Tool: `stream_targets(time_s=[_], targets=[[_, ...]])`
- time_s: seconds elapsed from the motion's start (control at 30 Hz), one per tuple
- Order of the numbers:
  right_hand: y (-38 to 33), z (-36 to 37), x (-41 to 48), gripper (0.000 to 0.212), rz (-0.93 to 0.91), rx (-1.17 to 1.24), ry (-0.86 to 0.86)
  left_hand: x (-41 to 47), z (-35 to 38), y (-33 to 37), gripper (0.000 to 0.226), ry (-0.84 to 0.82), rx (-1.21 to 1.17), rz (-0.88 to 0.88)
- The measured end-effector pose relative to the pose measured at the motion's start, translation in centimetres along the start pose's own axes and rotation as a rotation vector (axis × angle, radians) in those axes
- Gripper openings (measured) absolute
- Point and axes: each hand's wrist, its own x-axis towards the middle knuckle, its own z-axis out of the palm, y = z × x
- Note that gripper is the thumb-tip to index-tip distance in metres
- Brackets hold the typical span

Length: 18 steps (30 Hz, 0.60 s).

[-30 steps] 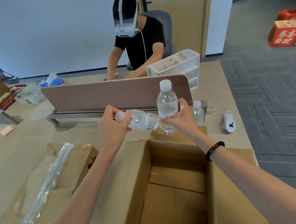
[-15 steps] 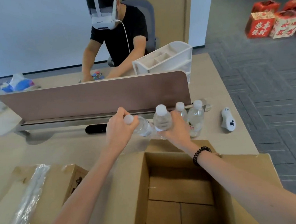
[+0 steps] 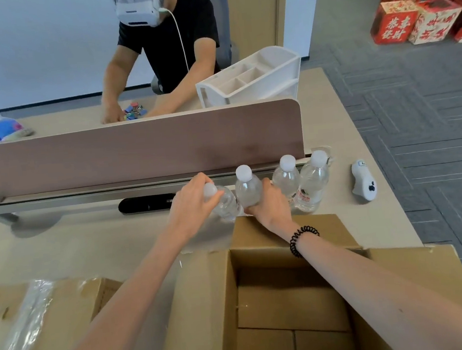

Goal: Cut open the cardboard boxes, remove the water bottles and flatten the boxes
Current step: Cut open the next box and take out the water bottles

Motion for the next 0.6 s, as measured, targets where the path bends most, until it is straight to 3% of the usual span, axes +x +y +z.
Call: stream_targets(time_s=[0.27, 0.43, 0.6], targets=[[-0.7, 1.6, 1.0, 0.057, 0.061, 0.058, 0.043, 2.3, -0.2, -1.0, 0.024, -0.018, 0.035, 0.078], [-0.7, 1.6, 1.0, 0.061, 0.078, -0.008, 0.052, 3.2, 0.4, -0.8, 0.035, 0.009, 0.089, 0.116], [-0.7, 0.4, 0.7, 0.044, 0.101, -0.186, 0.011, 3.8, 1.4, -0.3, 0.035, 0.021, 0.063, 0.091]])
